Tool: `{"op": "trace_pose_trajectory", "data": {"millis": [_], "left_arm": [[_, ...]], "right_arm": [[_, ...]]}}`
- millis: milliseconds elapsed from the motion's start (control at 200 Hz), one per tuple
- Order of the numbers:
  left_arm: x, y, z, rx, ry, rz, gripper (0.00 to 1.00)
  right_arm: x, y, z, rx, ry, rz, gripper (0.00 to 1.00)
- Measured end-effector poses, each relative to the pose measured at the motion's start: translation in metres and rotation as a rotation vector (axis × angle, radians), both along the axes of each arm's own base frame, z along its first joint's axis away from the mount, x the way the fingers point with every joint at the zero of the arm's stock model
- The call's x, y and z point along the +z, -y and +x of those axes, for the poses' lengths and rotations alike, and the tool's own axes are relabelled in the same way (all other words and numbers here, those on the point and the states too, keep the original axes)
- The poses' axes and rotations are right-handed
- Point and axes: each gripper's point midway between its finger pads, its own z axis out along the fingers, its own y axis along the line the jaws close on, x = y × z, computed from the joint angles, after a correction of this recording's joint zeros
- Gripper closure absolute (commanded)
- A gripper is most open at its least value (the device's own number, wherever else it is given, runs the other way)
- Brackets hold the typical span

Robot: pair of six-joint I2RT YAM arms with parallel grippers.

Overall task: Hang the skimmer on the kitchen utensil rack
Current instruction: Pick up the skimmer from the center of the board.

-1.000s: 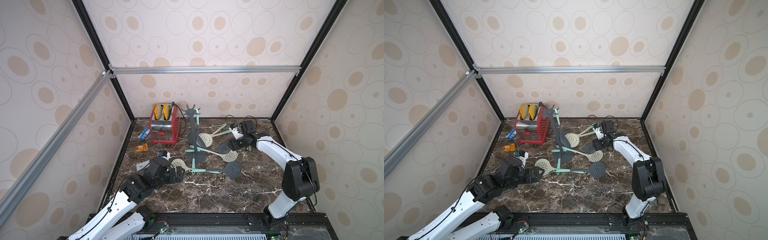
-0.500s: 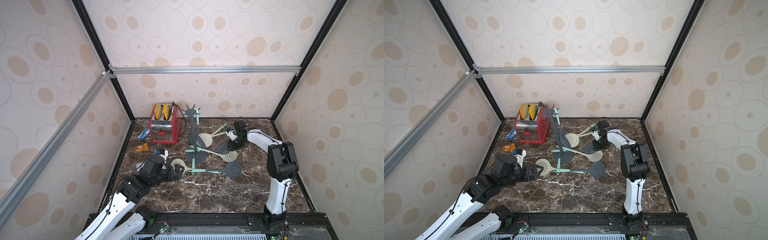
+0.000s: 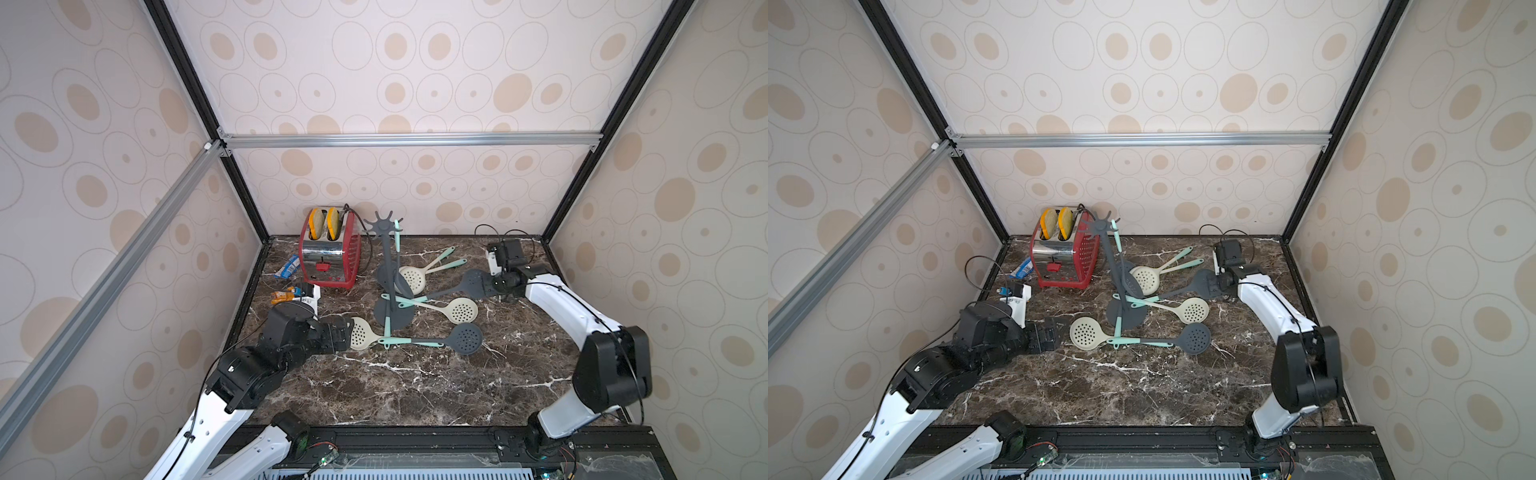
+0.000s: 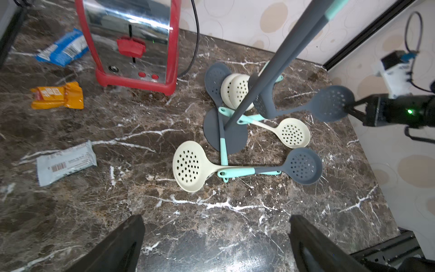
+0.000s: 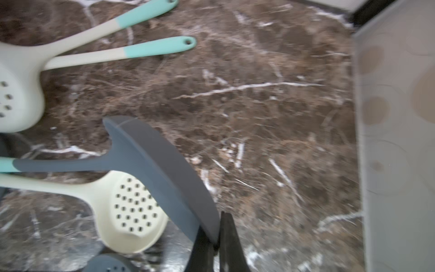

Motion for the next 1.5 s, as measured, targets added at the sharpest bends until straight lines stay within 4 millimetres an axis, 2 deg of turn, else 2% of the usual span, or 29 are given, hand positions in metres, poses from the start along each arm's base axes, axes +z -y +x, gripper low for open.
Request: {"op": "trace_pose_trajectory", "data": {"millis": [130, 205, 300, 481, 551, 636, 746, 866, 997, 1292, 1497], "left_arm": [[0.026, -0.007, 0.001, 0.019, 0.058, 0.012, 0.01], [0.048, -0.008, 0.0, 0.012, 0.101, 0.0, 0.01], [0.088, -0.007, -0.002, -0.013, 0.185, -0.034, 0.01], [0.17, 0.003, -0.014, -0.114, 0.368, -0.128, 0.03], [0.196, 0.015, -0.018, -0.185, 0.437, -0.175, 0.08], [0.218, 0.037, -0.018, -0.291, 0.499, -0.233, 0.1], [0.236, 0.07, -0.011, -0.423, 0.552, -0.302, 0.08], [0.249, 0.102, 0.002, -0.535, 0.59, -0.365, 0.07], [0.256, 0.125, 0.015, -0.601, 0.603, -0.424, 0.07], [0.295, 0.145, 0.01, -0.707, 0.712, -0.587, 0.16], [0.304, 0.155, 0.019, -0.723, 0.738, -0.624, 0.29]], "right_arm": [[0.045, 0.044, -0.029, -0.138, 0.144, -0.07, 1.0], [0.077, 0.058, -0.046, -0.189, 0.246, -0.061, 1.0], [0.123, 0.068, -0.07, -0.231, 0.397, 0.001, 1.0], [0.197, 0.065, -0.117, -0.236, 0.645, 0.242, 1.0], [0.22, 0.058, -0.131, -0.215, 0.708, 0.351, 1.0], [0.242, 0.041, -0.141, -0.157, 0.748, 0.52, 1.0], [0.253, 0.01, -0.143, -0.07, 0.723, 0.751, 1.0], [0.252, -0.021, -0.139, -0.004, 0.635, 0.976, 1.0], [0.255, -0.04, -0.14, 0.032, 0.561, 1.108, 1.0], [0.258, -0.065, -0.154, 0.092, 0.47, 1.218, 1.0], [0.256, -0.079, -0.163, 0.142, 0.432, 1.232, 1.0]]}}
